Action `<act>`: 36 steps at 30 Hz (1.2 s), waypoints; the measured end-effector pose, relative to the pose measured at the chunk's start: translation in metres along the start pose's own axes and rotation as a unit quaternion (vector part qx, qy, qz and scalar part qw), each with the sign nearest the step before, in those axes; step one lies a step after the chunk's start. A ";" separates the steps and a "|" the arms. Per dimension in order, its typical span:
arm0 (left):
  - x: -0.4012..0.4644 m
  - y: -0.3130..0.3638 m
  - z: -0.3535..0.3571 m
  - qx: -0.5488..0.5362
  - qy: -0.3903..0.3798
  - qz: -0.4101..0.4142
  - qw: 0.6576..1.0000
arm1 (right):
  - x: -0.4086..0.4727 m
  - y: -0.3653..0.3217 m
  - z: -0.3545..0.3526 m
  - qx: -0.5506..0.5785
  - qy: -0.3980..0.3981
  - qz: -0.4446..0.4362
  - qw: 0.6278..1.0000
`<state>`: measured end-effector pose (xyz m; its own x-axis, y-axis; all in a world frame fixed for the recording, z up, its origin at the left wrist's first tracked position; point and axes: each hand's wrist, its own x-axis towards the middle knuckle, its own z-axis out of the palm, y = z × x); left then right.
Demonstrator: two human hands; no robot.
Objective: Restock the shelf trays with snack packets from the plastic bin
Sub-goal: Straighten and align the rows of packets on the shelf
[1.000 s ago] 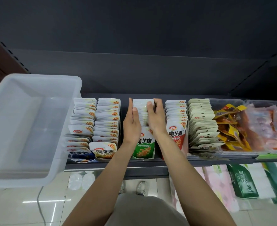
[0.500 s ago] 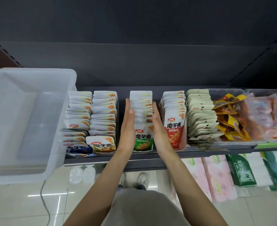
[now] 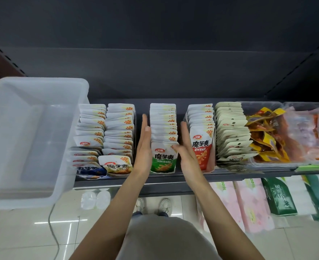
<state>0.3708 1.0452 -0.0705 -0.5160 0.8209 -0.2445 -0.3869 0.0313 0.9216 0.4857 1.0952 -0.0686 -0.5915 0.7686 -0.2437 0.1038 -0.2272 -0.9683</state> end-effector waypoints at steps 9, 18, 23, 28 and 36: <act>-0.017 -0.020 -0.003 0.007 -0.015 -0.019 1.000 | -0.015 0.015 0.006 -0.080 -0.045 0.025 0.995; -0.020 -0.025 0.013 0.001 -0.022 -0.031 0.999 | -0.017 0.010 0.001 -0.063 -0.012 0.006 0.998; -0.020 -0.026 0.019 -0.001 -0.032 -0.036 0.999 | -0.022 0.012 -0.004 -0.042 0.002 0.007 0.999; -0.021 -0.026 0.022 -0.001 -0.027 -0.024 0.999 | -0.025 0.003 -0.003 0.024 0.044 -0.015 0.999; -0.021 -0.025 0.025 0.005 -0.039 -0.034 0.999 | -0.026 -0.015 -0.010 0.036 0.092 -0.082 0.992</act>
<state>0.4106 1.0415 -0.0812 -0.4271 0.8588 -0.2829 -0.4110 0.0942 0.9067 0.5080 1.0845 -0.0486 -0.4391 0.8934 -0.0953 -0.0440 -0.1273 -0.9909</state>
